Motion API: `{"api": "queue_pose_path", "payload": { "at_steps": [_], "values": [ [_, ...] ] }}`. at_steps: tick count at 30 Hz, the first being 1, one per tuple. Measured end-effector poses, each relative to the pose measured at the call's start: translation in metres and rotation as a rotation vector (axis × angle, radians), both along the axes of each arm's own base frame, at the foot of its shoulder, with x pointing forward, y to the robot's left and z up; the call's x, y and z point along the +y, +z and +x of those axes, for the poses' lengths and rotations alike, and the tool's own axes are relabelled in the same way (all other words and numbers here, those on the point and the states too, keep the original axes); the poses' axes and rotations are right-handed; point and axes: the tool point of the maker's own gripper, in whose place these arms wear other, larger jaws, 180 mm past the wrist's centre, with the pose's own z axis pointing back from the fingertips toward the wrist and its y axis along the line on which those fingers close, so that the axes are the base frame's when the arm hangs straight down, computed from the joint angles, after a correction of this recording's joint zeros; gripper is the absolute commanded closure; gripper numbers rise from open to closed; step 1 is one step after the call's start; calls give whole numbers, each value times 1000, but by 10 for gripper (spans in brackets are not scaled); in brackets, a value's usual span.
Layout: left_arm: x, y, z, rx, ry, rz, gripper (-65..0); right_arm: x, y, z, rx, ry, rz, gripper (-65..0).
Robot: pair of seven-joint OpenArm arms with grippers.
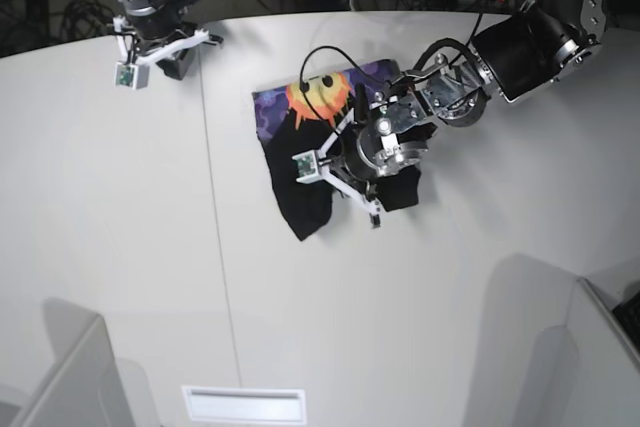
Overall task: Fold the T-shirt properly
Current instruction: 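Press and smooth the folded shirt bundle with the left gripper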
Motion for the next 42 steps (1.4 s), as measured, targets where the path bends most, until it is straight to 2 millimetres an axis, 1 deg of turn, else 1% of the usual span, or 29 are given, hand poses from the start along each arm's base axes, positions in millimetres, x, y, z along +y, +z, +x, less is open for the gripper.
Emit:
{"api": "queue_pose_path", "payload": {
  "at_steps": [3, 9, 12, 27, 31, 36, 40, 42],
  "values": [
    [-16, 0, -10, 3, -72, -7, 0, 2, -1, -2, 7, -6, 9, 0],
    [-23, 0, -13, -11, -154, 35, 0, 4, -1, -1, 4, -6, 12, 0],
    [-34, 2, -15, -18, -203, -3, 0, 5, -3, 4, 0, -5, 18, 0],
    [-39, 4, -15, -16, -206, -16, 0, 5, -2, 11, -13, -6, 20, 0],
    [-40, 9, -10, -20, -220, -11, -5, 5, -1, 13, -19, -6, 20, 0],
    [-40, 15, -4, -30, -213, -14, -204, 5, -1, 13, -18, -6, 20, 0],
    [-49, 35, 5, -78, -232, -39, -405, 5, -2, 12, -15, -5, 20, 0],
    [-53, 42, 8, -91, -231, -56, -504, 6, -2, 12, -15, -6, 20, 0]
  ]
}}
